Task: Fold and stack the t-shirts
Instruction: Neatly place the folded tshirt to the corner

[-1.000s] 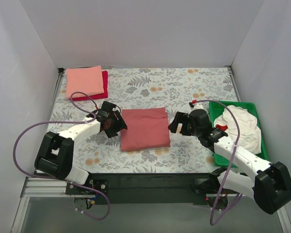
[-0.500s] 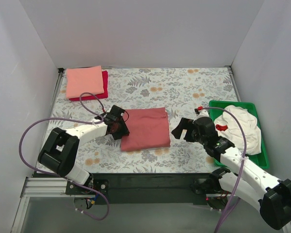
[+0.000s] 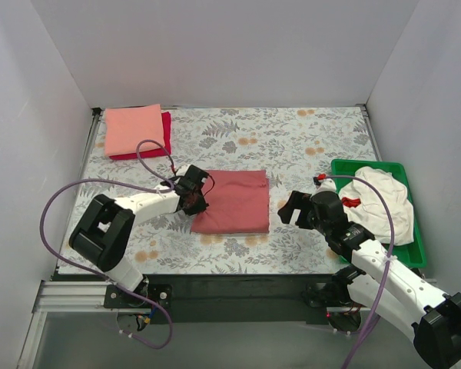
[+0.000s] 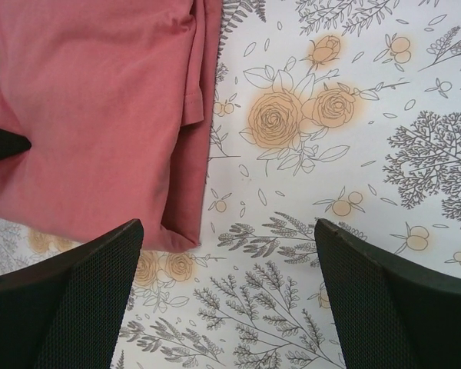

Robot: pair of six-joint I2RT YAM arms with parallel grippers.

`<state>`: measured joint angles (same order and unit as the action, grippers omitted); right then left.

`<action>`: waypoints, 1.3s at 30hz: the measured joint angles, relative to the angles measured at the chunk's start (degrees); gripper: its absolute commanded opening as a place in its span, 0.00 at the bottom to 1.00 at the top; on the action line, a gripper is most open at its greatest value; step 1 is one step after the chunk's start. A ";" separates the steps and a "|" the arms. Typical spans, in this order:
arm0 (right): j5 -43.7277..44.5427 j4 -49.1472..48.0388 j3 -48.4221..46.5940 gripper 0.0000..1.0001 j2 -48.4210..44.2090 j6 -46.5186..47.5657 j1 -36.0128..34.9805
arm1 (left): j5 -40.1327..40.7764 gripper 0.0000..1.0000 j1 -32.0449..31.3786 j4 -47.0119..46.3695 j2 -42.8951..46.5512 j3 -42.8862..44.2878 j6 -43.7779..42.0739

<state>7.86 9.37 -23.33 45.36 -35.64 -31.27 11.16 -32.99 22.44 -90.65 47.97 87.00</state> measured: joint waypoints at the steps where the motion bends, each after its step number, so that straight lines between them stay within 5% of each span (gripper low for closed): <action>1: 0.39 0.00 0.00 0.98 0.02 0.37 0.00 | 0.87 0.00 -0.15 0.04 -0.74 0.90 -0.83; 17: 5.86 0.20 0.00 0.98 1.66 9.05 0.02 | 32.54 0.00 0.39 -0.61 -16.94 24.17 -23.10; 39: 10.21 -0.44 -2.40 0.98 10.99 14.62 1.68 | 35.41 0.00 13.77 -21.31 -23.71 41.38 -53.00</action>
<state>18.06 8.93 -25.74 56.36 -21.02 -29.58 46.57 -19.22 1.13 -114.37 89.34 34.00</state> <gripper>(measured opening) 0.984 0.062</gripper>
